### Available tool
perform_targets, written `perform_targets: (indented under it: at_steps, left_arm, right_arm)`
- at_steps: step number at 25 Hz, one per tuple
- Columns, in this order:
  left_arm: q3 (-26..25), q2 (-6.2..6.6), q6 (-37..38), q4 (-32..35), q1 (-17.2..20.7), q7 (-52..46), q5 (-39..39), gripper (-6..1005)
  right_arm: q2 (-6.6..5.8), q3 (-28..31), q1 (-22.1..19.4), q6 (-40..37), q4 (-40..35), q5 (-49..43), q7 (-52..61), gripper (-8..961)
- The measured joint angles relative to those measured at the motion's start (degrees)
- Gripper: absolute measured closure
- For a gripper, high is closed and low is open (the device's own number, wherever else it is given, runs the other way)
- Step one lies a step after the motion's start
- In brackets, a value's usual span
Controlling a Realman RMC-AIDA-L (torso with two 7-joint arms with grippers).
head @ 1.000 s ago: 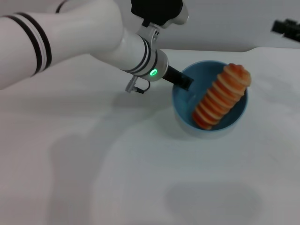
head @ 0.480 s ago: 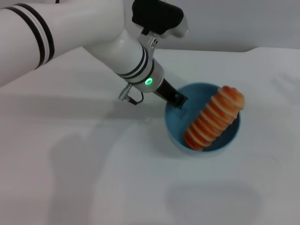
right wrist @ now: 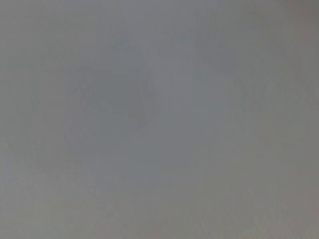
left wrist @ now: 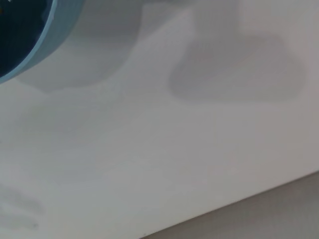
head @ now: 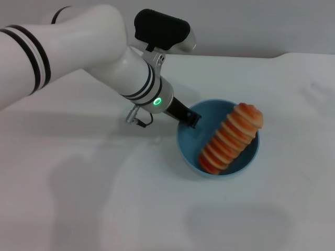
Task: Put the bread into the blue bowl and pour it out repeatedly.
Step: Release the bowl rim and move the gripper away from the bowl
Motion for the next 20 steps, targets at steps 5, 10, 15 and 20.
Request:
perform_targets:
  at_steps: [5,10,15,20]
  left_arm:
    - [0.5,-0.04,-0.9,-0.3,0.5,0.0,-0.2,983]
    - [2.2,-0.07,-1.6,0.0,0.6,-0.1,-0.2,982]
    - [2.2,-0.04,-2.4,0.2,0.7,-0.8,-0.3,927]
    - [1.9,0.50,-3.3,0.9,0.9,-1.7,-0.1,793]
  right_arm:
    - [-0.02,0.1,0.0,0.1,0.3,0.0,-0.3,414]
    - [-0.02,0.1,0.0,0.1,0.3,0.2,-0.7,413]
    - [-0.02,0.1,0.0,0.7,0.9,0.2,-1.3,412]
    - [-0.01,0.1,0.3,2.7,2.9,0.3,-3.2,411]
